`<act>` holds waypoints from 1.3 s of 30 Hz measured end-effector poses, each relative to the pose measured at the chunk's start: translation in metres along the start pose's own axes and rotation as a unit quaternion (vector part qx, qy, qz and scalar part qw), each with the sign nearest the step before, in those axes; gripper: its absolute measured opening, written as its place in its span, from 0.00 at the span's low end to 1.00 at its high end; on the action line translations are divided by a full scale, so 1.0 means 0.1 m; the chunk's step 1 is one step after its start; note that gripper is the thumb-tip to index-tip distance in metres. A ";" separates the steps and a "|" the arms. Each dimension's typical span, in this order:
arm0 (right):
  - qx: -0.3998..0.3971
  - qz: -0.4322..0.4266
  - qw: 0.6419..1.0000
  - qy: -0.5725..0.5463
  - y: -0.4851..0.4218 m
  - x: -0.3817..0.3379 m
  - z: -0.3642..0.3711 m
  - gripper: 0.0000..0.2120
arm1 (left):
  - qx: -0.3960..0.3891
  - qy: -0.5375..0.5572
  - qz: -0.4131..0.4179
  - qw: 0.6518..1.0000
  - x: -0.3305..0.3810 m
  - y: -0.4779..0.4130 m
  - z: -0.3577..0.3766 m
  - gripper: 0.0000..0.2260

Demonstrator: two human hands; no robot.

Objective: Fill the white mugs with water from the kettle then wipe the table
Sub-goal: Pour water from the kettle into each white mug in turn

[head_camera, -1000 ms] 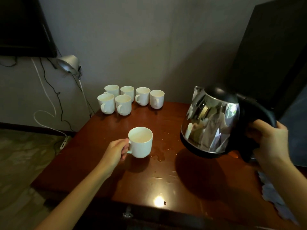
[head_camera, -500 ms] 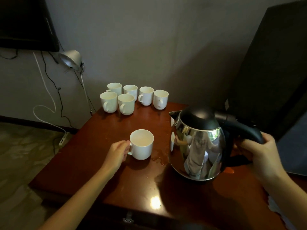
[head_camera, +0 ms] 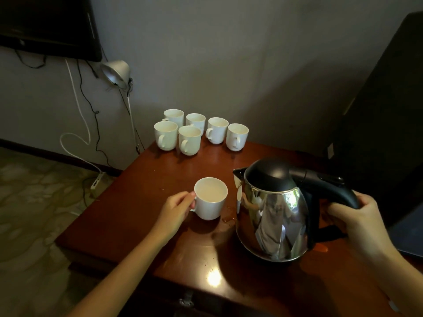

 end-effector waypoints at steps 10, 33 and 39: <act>0.002 0.015 0.998 0.060 -0.10 -0.09 0.12 0.12 | -0.029 0.018 -0.015 0.999 -0.06 -0.04 0.00 0.16; -0.028 0.046 0.992 0.115 -0.10 -0.22 0.20 0.09 | -0.038 0.008 -0.026 0.999 -0.02 -0.05 0.01 0.14; -0.028 0.061 0.989 0.131 -0.10 -0.24 0.21 0.07 | -0.033 0.016 -0.035 0.999 -0.03 -0.05 0.02 0.12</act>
Point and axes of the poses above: each hand's wrist, its own y-axis away from the middle knuckle, its own z-axis out of the palm, x = y × z, the point moved 8 cm from there along -y, towards the middle knuckle, and after that the axes turned 15 degrees about -x, right-handed, at the moved point
